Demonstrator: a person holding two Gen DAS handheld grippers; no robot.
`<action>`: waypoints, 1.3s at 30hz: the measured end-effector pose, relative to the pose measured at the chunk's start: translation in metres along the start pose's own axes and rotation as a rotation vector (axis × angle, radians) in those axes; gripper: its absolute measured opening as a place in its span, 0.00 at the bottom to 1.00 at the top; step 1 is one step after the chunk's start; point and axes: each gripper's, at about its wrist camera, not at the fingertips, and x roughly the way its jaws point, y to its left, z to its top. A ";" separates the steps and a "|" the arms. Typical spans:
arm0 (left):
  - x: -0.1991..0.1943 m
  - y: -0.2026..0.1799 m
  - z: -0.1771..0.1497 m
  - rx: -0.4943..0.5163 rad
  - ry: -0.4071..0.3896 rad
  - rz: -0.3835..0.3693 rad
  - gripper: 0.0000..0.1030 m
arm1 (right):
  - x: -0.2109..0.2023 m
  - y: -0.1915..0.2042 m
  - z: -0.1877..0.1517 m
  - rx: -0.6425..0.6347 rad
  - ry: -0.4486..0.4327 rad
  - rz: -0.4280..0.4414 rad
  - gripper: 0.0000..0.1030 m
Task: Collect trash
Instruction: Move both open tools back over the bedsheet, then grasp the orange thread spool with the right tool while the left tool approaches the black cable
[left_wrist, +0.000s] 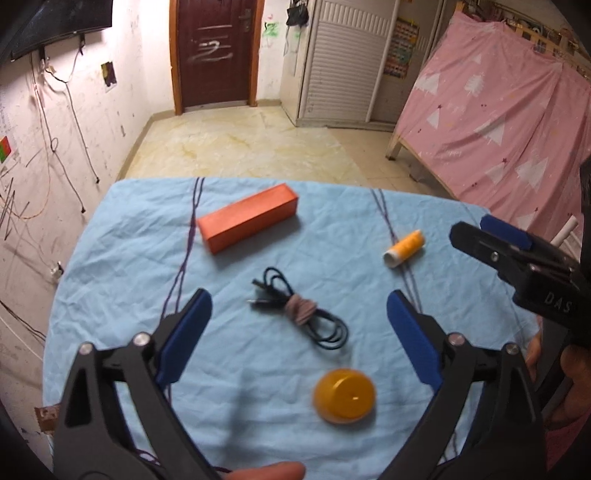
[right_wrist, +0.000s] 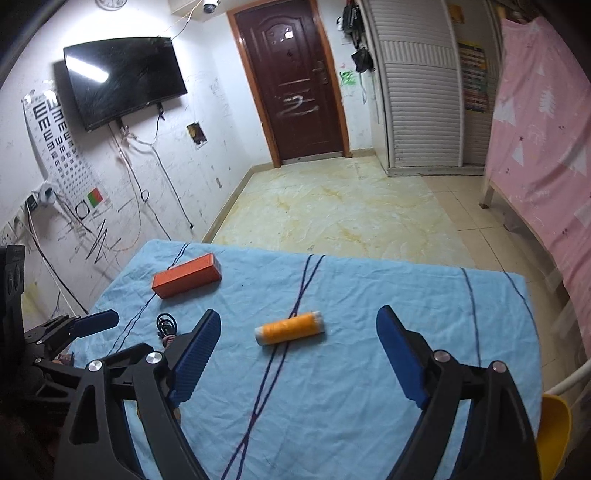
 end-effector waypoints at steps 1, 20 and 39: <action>0.001 0.001 -0.001 0.001 0.003 0.004 0.90 | 0.005 0.002 0.001 -0.008 0.011 -0.003 0.77; 0.042 -0.003 -0.010 0.085 0.116 -0.010 0.91 | 0.055 0.005 -0.009 -0.070 0.117 -0.019 0.78; 0.034 0.016 -0.009 0.050 0.052 0.008 0.65 | 0.077 0.023 -0.009 -0.137 0.169 -0.027 0.77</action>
